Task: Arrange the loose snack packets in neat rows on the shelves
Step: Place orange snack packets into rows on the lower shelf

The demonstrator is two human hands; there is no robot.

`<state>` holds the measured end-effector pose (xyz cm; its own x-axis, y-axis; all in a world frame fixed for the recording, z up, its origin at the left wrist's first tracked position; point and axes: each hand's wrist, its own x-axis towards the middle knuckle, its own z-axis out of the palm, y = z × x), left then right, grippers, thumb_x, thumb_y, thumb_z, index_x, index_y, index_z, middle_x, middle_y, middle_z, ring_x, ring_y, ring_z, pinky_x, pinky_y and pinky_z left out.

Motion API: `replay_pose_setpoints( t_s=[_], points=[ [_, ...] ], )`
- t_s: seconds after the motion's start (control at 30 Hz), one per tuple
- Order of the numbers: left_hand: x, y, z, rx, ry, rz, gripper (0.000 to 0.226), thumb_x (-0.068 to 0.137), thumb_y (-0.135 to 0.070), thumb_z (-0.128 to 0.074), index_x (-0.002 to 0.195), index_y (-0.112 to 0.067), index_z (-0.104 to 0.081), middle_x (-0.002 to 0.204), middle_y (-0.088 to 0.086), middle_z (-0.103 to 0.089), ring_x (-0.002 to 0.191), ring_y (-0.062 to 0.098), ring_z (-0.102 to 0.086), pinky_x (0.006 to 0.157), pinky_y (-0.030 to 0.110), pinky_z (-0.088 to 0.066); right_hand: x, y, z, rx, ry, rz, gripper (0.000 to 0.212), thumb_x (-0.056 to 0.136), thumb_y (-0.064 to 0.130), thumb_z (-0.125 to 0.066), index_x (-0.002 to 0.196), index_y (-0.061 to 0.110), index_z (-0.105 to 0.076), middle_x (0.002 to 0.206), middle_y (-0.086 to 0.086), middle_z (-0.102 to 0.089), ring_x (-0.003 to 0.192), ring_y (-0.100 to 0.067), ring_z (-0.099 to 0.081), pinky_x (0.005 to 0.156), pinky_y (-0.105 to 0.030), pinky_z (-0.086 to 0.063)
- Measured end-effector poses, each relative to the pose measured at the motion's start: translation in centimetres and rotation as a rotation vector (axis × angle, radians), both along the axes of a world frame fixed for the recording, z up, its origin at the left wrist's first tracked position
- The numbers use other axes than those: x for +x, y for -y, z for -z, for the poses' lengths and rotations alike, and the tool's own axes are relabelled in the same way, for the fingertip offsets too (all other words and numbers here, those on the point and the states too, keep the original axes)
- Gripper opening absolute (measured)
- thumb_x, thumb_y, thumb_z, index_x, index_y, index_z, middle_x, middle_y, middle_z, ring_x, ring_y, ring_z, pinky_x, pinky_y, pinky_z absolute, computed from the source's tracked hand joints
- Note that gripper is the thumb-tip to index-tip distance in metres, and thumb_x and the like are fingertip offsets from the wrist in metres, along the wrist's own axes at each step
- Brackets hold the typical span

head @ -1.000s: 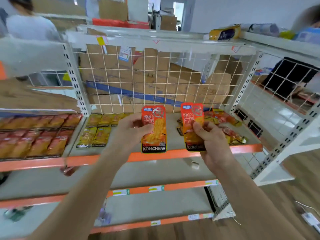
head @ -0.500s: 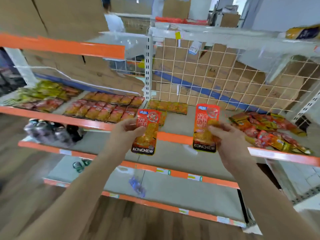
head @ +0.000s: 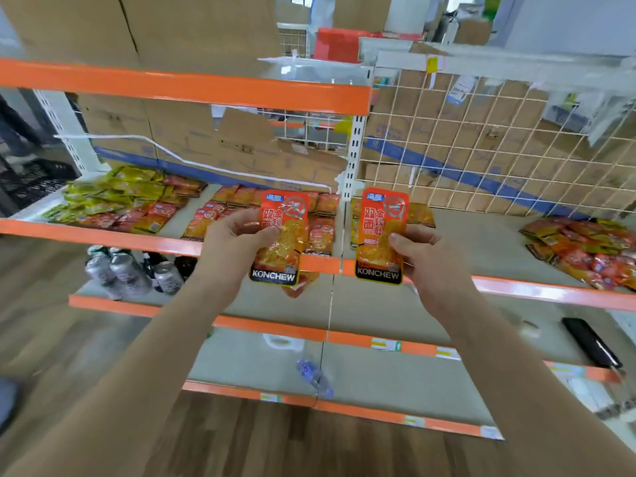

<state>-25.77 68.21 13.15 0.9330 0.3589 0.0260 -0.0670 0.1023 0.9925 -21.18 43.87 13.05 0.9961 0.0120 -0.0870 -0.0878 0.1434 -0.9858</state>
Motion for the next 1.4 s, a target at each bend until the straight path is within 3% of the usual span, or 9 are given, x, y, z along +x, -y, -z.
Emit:
replay_pose_setpoints(
  t_s=[0.1, 0.27, 0.5, 0.77, 0.87, 1.0, 1.13, 1.23, 1.4],
  points=[
    [0.5, -3.5, 0.4, -0.02, -0.034, -0.021, 0.033, 0.087, 0.008, -0.067, 0.075, -0.022, -0.075, 0.078, -0.001, -0.076, 0.075, 0.02, -0.07, 0.082, 0.04, -0.056, 0.7, -3.6, 0.2, -0.036, -0.001, 0.02, 0.016, 0.091, -0.001, -0.064, 0.093, 0.014, -0.069, 0.084, 0.002, -0.075, 0.079, -0.017, -0.072, 0.074, -0.032, -0.059],
    [2.4, -7.1, 1.4, -0.025, -0.033, -0.049, 0.025, 0.088, 0.006, -0.067, 0.085, -0.019, -0.07, 0.071, -0.005, -0.074, 0.065, 0.015, -0.068, 0.066, 0.028, -0.054, 2.9, -7.3, 1.3, -0.117, 0.022, 0.083, 0.02, 0.088, 0.0, -0.068, 0.081, 0.018, -0.074, 0.083, 0.002, -0.077, 0.088, -0.023, -0.074, 0.091, -0.046, -0.057],
    [7.1, -9.8, 3.1, -0.028, -0.09, -0.093, 0.025, 0.087, 0.005, -0.069, 0.086, -0.02, -0.064, 0.075, 0.0, -0.07, 0.054, 0.008, -0.062, 0.051, 0.016, -0.047, 7.9, -10.5, 3.3, -0.169, 0.026, 0.123, 0.022, 0.085, -0.001, -0.068, 0.07, 0.015, -0.071, 0.075, 0.0, -0.071, 0.082, -0.025, -0.067, 0.089, -0.048, -0.056],
    [12.4, -15.1, 4.1, -0.007, -0.179, -0.13, 0.025, 0.083, 0.004, -0.073, 0.107, 0.0, -0.069, 0.094, 0.015, -0.072, 0.086, 0.03, -0.068, 0.094, 0.054, -0.055, 14.2, -15.1, 4.4, -0.254, 0.065, 0.021, 0.013, 0.082, 0.011, -0.07, 0.08, -0.002, -0.067, 0.067, -0.003, -0.06, 0.066, -0.019, -0.055, 0.063, -0.032, -0.042],
    [13.7, -16.9, 5.1, -0.014, -0.2, -0.167, 0.031, 0.081, 0.003, -0.075, 0.111, 0.0, -0.067, 0.097, 0.015, -0.073, 0.088, 0.03, -0.068, 0.098, 0.057, -0.053, 15.4, -16.9, 5.0, -0.295, 0.049, -0.004, 0.019, 0.085, 0.01, -0.07, 0.066, 0.009, -0.067, 0.052, 0.01, -0.052, 0.05, -0.009, -0.045, 0.051, -0.022, -0.034],
    [15.7, -19.8, 6.5, 0.004, -0.234, -0.173, 0.024, 0.081, -0.001, -0.077, 0.102, -0.011, -0.072, 0.093, 0.01, -0.076, 0.087, 0.03, -0.072, 0.095, 0.056, -0.054, 17.1, -20.0, 5.6, -0.32, 0.024, -0.026, 0.026, 0.085, 0.011, -0.07, 0.06, 0.013, -0.065, 0.051, 0.009, -0.053, 0.051, -0.011, -0.047, 0.057, -0.028, -0.036],
    [17.9, -22.4, 7.5, 0.046, -0.239, -0.143, 0.022, 0.084, -0.002, -0.075, 0.085, -0.024, -0.074, 0.087, 0.004, -0.077, 0.093, 0.033, -0.073, 0.095, 0.052, -0.055, 18.9, -23.3, 6.1, -0.35, -0.015, -0.016, 0.02, 0.089, 0.01, -0.068, 0.07, 0.016, -0.068, 0.047, 0.014, -0.055, 0.043, -0.001, -0.048, 0.05, -0.021, -0.039],
    [20.1, -24.4, 8.4, 0.101, -0.25, -0.084, 0.019, 0.086, -0.007, -0.074, 0.087, -0.026, -0.073, 0.086, -0.001, -0.077, 0.094, 0.029, -0.073, 0.093, 0.047, -0.056, 20.5, -26.2, 7.0, -0.361, -0.039, 0.017, 0.007, 0.089, 0.012, -0.07, 0.082, 0.012, -0.072, 0.063, 0.009, -0.064, 0.058, -0.006, -0.059, 0.06, -0.027, -0.047],
    [24.7, -27.2, 9.8, 0.198, -0.283, 0.011, 0.035, 0.089, -0.016, -0.075, 0.121, -0.026, -0.063, 0.086, -0.01, -0.074, 0.087, 0.012, -0.071, 0.084, 0.034, -0.056, 23.4, -29.3, 8.7, -0.454, -0.097, 0.123, 0.033, 0.088, 0.019, -0.072, 0.12, 0.008, -0.069, 0.099, -0.002, -0.073, 0.093, -0.02, -0.07, 0.087, -0.036, -0.058]
  ],
)
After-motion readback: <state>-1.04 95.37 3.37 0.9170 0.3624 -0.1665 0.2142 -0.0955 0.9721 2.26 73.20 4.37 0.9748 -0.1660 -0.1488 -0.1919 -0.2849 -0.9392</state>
